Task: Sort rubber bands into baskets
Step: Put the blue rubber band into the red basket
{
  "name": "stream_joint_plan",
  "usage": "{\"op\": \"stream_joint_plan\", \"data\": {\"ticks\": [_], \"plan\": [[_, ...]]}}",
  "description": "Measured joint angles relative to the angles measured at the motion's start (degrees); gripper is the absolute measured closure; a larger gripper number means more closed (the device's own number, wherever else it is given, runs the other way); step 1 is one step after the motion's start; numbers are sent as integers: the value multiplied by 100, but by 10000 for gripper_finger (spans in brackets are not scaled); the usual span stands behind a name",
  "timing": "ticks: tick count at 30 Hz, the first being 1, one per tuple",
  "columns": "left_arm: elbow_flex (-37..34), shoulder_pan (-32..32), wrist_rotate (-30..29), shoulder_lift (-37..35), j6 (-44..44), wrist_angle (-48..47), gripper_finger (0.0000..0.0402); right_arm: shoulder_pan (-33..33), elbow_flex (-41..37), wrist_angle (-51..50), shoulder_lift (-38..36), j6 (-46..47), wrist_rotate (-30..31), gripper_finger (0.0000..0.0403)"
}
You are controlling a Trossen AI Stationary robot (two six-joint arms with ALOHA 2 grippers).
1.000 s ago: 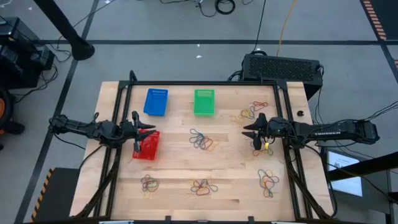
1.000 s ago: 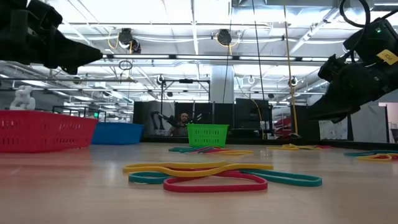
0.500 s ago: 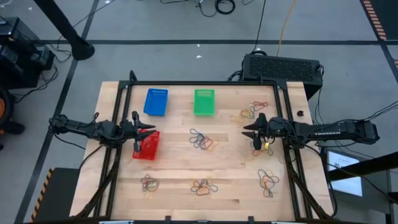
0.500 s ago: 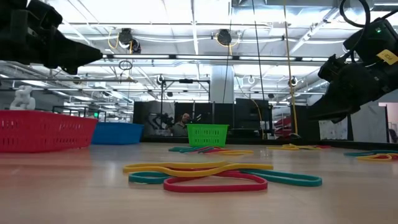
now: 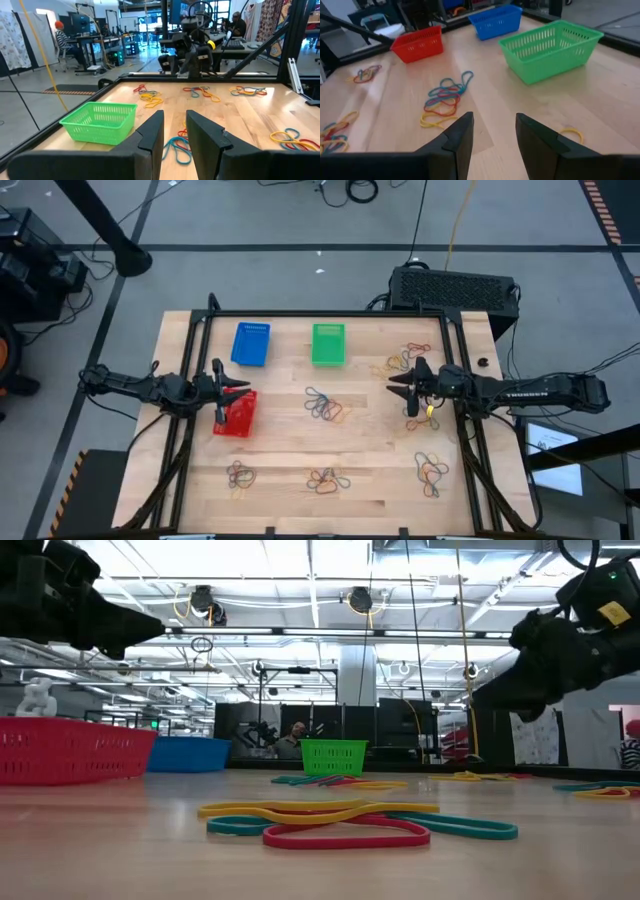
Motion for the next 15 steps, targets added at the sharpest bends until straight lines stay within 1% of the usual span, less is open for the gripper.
{"op": "stream_joint_plan", "data": {"ticks": [3,4,7,8,10,13,15], "plan": [[-13,1,-3,0,-49,117,311,-2,-2,107,3,0,0,264],[-20,-1,-3,0,-228,208,311,-2,-2,175,1,1,0,264],[-20,1,-57,-2,-1273,635,311,-7,-3,402,9,-166,7,264],[-20,1,-150,8,-1411,721,311,-19,-4,567,17,-267,7,264],[-20,1,-455,10,-1452,771,311,-26,-2,950,18,-328,18,264],[-17,1,-1092,11,-1243,820,311,-26,-2,1507,18,-255,17,264],[-17,5,-1229,13,-1195,856,311,-26,-2,1834,18,-146,24,264]]}}
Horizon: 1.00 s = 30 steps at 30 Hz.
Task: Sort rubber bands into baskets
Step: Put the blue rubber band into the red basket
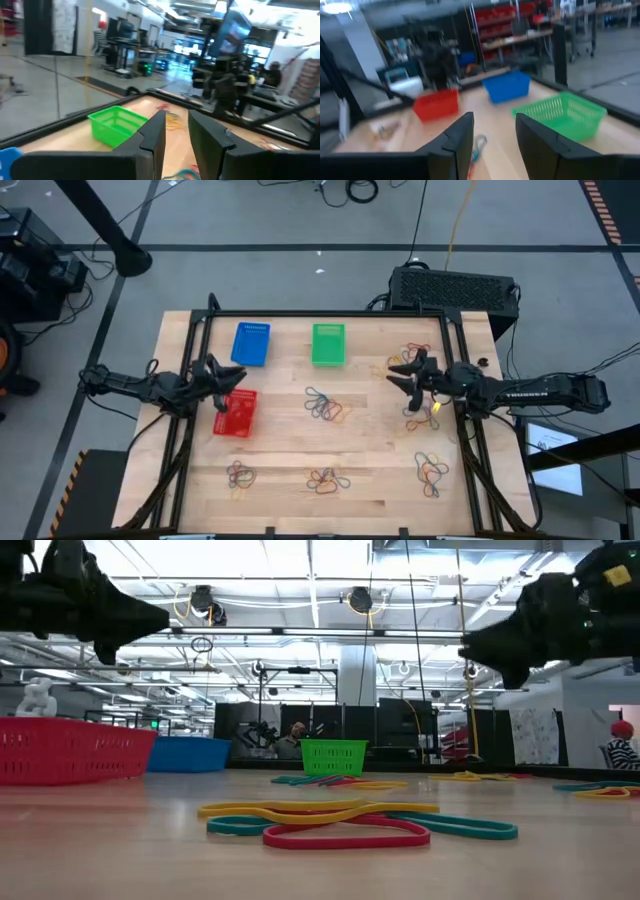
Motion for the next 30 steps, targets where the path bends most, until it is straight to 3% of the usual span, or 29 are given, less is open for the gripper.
{"op": "stream_joint_plan", "data": {"ticks": [5,9,15,21,30], "plan": [[9,-4,359,7,638,354,311,2,140,243,20,-35,-30,264],[195,-4,679,32,1040,288,311,47,800,-250,283,-40,-34,264],[1198,-4,928,614,1495,-592,311,367,2408,-2276,1266,-140,-44,264],[2372,-4,978,1915,1502,-1703,311,851,3655,-4519,2300,440,-49,264],[2880,-48,1598,3835,1199,-1795,311,1693,4787,-7579,3041,2157,-332,264]]}}
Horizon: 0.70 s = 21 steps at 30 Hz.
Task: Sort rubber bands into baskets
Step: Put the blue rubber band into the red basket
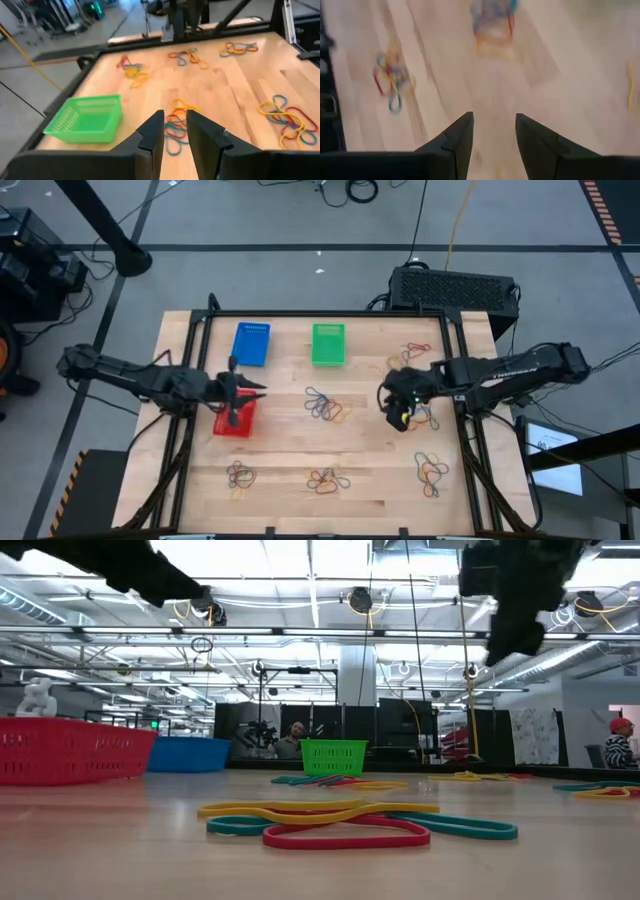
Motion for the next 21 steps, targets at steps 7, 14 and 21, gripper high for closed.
{"op": "stream_joint_plan", "data": {"ticks": [7,14,21], "plan": [[367,-243,101,859,-71,34,311,614,23,-747,78,978,-15,264],[567,-296,95,1282,-150,37,311,1394,25,-924,240,1951,-184,264],[567,-290,61,1352,-150,16,311,2145,22,-1177,815,2827,-188,264]]}}
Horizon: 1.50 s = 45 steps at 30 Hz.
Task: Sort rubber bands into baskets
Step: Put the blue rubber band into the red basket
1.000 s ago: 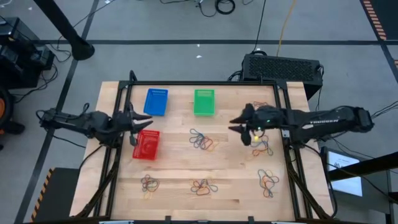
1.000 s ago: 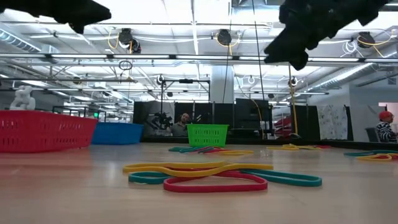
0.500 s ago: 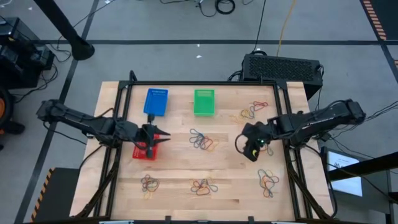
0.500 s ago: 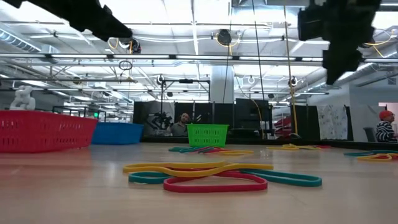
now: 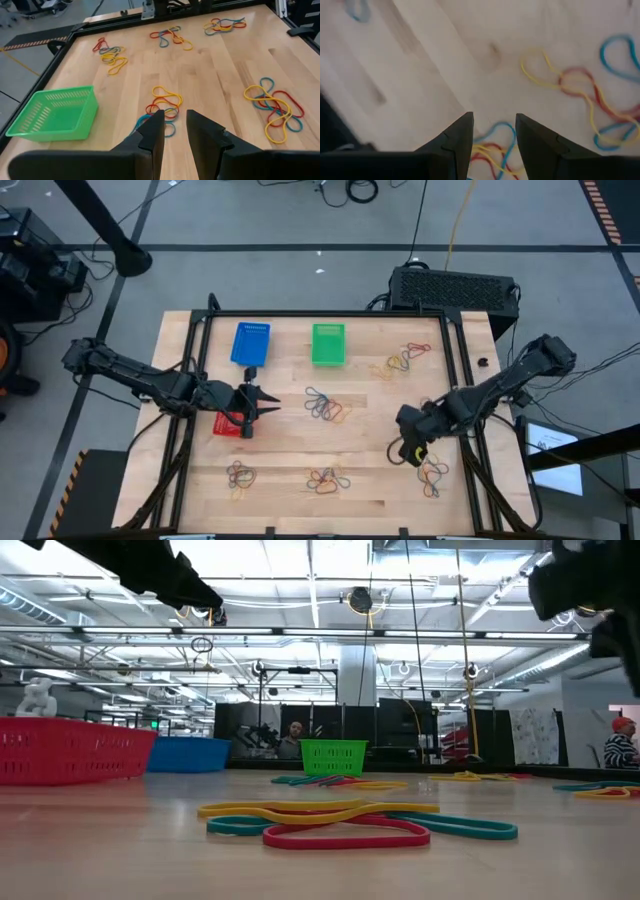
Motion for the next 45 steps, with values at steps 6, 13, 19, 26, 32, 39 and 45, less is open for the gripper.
{"op": "stream_joint_plan", "data": {"ticks": [6,13,19,26,32,39,45], "plan": [[0,0,-7,0,24,1,311,249,-32,-14,722,272,-7,264],[-4,0,-11,0,153,-7,311,355,-34,-12,1317,401,-467,264],[-7,0,-28,0,149,-59,311,380,-34,-77,1598,261,-656,264],[-9,0,-26,0,103,-66,311,379,-36,-368,1621,129,-619,264],[-9,0,-26,0,-50,-280,311,379,-488,90,1616,97,-622,264],[-11,0,-24,-3,-195,-422,311,368,-882,635,1589,-37,-885,281],[-11,0,-116,-120,-188,-911,311,372,-888,667,1448,-327,-1029,391]]}}
